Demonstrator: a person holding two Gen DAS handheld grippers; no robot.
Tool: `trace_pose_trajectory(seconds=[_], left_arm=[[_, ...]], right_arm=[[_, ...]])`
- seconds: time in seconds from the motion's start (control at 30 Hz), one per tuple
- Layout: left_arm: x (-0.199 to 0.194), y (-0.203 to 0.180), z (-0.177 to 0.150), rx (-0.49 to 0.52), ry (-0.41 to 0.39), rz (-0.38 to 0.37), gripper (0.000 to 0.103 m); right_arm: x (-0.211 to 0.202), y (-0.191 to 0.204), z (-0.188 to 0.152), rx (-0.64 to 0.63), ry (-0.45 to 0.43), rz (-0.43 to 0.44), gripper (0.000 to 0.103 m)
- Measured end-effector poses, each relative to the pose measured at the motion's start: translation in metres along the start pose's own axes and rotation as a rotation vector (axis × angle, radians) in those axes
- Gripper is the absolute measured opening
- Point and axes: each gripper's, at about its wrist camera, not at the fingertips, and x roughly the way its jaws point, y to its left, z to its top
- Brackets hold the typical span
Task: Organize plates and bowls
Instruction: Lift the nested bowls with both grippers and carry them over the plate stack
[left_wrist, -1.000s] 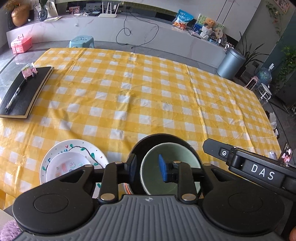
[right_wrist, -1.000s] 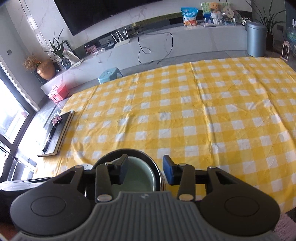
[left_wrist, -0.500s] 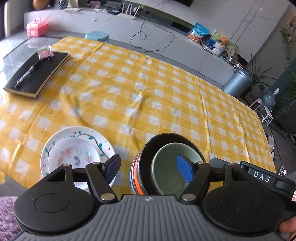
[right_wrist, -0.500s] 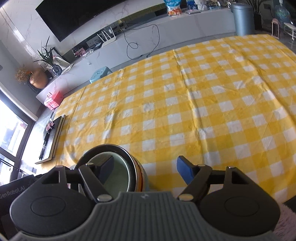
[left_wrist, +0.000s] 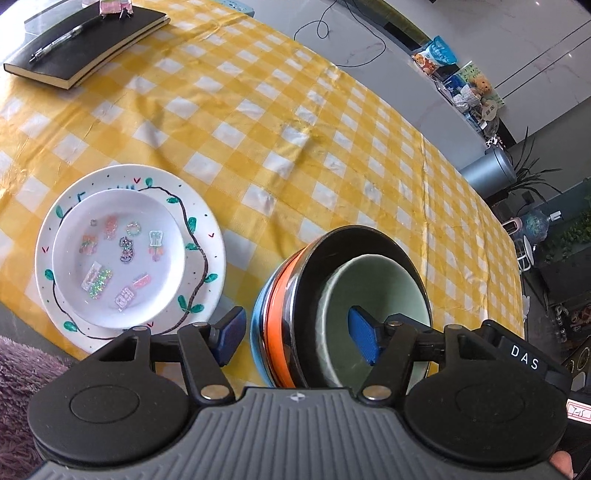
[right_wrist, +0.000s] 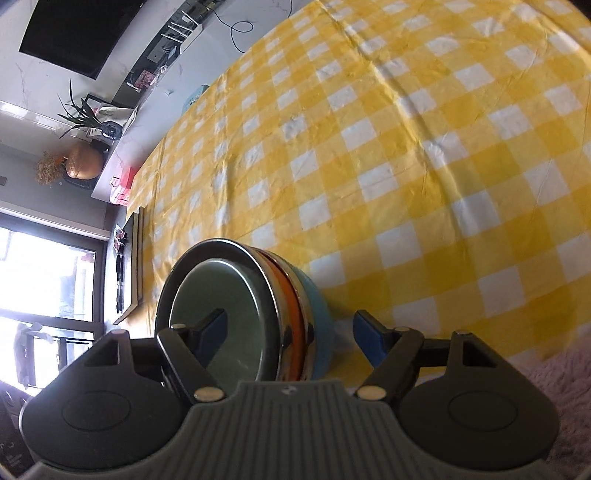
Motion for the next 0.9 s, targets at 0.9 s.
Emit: trace_pose_trajectory(seconds=[0.9], left_arm=[[0.018,-0.003,0.000,0.033,0.038,0.036,0.048]], right_arm=[[0.015,0.002,0.000,0.001,0.024,-0.057,0.041]])
